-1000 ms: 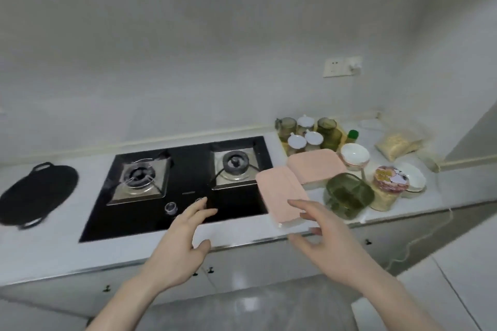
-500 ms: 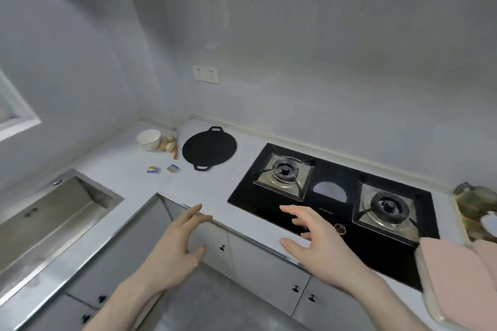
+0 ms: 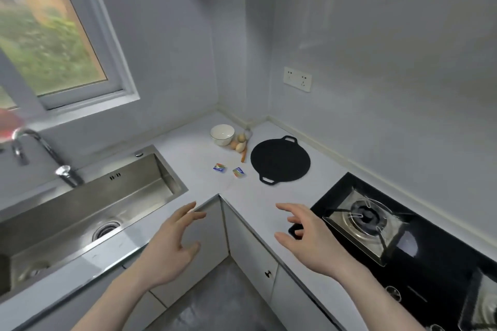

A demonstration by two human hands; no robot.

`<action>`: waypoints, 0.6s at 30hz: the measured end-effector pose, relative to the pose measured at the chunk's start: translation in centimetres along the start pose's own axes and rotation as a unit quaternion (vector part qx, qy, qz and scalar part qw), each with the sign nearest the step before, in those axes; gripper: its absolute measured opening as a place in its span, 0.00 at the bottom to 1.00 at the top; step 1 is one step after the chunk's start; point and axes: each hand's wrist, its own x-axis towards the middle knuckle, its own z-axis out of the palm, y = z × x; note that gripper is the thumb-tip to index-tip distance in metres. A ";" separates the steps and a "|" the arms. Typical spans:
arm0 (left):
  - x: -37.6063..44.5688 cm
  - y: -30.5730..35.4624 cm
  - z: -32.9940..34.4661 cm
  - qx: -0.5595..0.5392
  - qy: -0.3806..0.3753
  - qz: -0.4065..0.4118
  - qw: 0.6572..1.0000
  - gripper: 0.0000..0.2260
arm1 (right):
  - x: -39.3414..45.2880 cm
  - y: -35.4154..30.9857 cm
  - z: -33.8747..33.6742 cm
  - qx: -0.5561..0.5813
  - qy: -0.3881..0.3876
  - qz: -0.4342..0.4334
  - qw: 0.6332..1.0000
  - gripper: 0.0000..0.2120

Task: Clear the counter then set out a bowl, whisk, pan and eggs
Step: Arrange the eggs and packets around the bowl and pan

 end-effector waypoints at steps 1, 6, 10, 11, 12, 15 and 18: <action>1.0 -0.1 -0.3 0.000 0.001 -0.002 1.000 0.26 | 1.2 0.1 -0.1 0.001 -0.004 0.002 1.000 0.26; 7.5 -0.6 -1.0 0.001 0.018 -0.012 1.000 0.26 | 8.6 1.7 -0.9 0.004 -0.025 0.011 1.000 0.26; 11.5 -1.4 -0.4 -0.005 0.011 -0.041 0.999 0.26 | 14.9 2.7 -0.2 -0.001 -0.042 0.034 0.999 0.26; 12.1 -1.8 -0.2 -0.010 0.006 -0.045 0.999 0.26 | 15.9 2.7 0.2 -0.002 -0.052 0.035 0.998 0.26; 12.9 -2.6 -0.2 -0.018 0.004 -0.048 0.999 0.26 | 17.4 2.8 0.7 -0.005 -0.062 0.032 0.998 0.27; 15.0 -5.0 -0.3 -0.027 -0.008 -0.062 0.998 0.25 | 21.0 3.0 1.7 -0.013 -0.079 0.042 0.996 0.27; 18.0 -7.9 -0.7 -0.029 -0.037 -0.088 0.995 0.24 | 24.4 4.0 2.5 -0.018 -0.080 0.066 0.994 0.27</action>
